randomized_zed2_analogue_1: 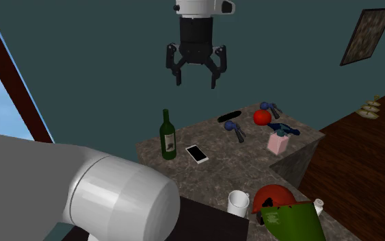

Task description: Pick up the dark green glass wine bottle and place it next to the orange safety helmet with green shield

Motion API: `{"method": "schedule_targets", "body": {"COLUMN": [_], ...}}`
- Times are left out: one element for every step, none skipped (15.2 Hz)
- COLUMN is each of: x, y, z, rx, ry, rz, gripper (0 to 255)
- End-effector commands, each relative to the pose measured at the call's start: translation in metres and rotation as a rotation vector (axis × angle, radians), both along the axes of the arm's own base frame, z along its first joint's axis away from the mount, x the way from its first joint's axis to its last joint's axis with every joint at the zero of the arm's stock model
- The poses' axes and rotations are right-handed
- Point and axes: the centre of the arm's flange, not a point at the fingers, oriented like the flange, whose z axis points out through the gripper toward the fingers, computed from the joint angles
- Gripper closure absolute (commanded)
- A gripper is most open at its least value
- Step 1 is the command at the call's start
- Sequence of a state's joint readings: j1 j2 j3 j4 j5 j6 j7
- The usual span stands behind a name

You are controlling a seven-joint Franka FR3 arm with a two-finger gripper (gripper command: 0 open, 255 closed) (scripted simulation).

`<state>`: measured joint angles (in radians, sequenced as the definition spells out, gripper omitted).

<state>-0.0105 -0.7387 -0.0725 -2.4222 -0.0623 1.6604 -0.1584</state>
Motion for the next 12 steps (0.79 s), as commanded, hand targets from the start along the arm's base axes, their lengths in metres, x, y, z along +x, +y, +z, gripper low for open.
{"method": "schedule_targets", "body": {"x": [0.000,0.008,0.016,0.024,0.032,0.040,0.048,0.056,0.064,0.072,0.080,0.088], "y": [0.000,0.007,0.014,0.021,0.027,0.034,0.041,0.048,0.055,0.062,0.069,0.075], "z": [0.000,-0.008,-0.015,-0.023,-0.031,-0.038,-0.046,-0.053,-0.061,-0.069,-0.076,-0.084], "rx": [0.000,0.002,0.003,0.005,0.007,0.009,0.010,0.012,0.014,0.015,0.017,0.019], "ry": [0.000,0.000,-0.001,-0.001,-0.002,-0.002,-0.003,-0.003,-0.003,-0.004,-0.004,-0.005], "rz": [0.000,-0.001,-0.003,-0.004,-0.006,-0.007,-0.009,-0.010,-0.012,-0.013,-0.014,-0.016], "gripper": [0,0,0,0,0,0,0,0,0,0,0,0]}}
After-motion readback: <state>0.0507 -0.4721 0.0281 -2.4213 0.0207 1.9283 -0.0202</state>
